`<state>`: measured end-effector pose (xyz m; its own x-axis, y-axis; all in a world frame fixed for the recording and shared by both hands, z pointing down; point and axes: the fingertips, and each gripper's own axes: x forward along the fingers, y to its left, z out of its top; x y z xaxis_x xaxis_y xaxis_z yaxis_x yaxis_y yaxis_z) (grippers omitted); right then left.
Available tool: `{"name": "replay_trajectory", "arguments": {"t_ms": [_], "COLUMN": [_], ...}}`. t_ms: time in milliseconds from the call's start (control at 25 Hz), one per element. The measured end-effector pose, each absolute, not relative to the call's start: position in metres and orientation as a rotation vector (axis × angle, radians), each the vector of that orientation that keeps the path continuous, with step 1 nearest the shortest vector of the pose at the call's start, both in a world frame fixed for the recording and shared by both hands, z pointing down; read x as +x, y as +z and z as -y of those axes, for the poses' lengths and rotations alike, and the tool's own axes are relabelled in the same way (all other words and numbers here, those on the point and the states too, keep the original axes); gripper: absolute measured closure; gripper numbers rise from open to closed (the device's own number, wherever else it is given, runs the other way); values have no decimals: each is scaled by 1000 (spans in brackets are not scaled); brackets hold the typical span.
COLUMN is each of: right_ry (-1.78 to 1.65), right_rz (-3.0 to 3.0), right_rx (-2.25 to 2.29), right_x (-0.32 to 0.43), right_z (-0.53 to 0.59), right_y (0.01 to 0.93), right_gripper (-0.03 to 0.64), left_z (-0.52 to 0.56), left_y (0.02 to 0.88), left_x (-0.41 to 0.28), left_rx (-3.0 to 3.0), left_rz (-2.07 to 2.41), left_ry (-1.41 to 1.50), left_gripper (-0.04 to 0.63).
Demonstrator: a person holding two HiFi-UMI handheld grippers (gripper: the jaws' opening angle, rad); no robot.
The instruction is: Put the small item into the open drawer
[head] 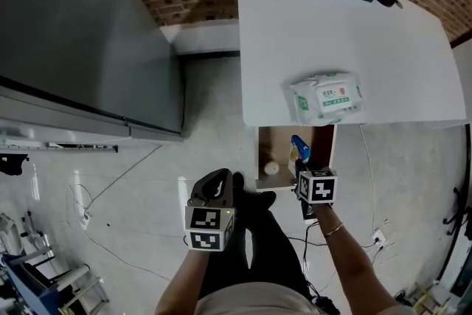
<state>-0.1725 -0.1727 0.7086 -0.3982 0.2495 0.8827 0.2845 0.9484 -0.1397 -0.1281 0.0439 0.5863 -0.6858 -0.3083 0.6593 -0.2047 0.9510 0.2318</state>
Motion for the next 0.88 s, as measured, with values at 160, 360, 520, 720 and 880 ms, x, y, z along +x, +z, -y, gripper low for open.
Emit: {"name": "replay_trajectory", "arguments": {"t_ms": [160, 360, 520, 720, 880], "right_ry": [-91, -118, -133, -168, -190], "right_rz": [1970, 1933, 1907, 1866, 1849], "right_rx": [-370, -365, -362, -331, -323], "right_x": [-181, -187, -194, -203, -209], "right_z": [161, 149, 140, 141, 139], "right_y": [736, 764, 783, 806, 819], "right_gripper": [520, 520, 520, 520, 520], "left_z": [-58, -65, -72, -83, -93], "left_y": [602, 621, 633, 644, 651], "left_x": [-135, -140, -146, -152, -156], "left_rx": [332, 304, 288, 262, 231], "left_rz": [2348, 2320, 2316, 2305, 2303], "left_ry": [-178, -220, -240, -261, -276], "left_gripper": [574, 574, 574, 574, 574]}}
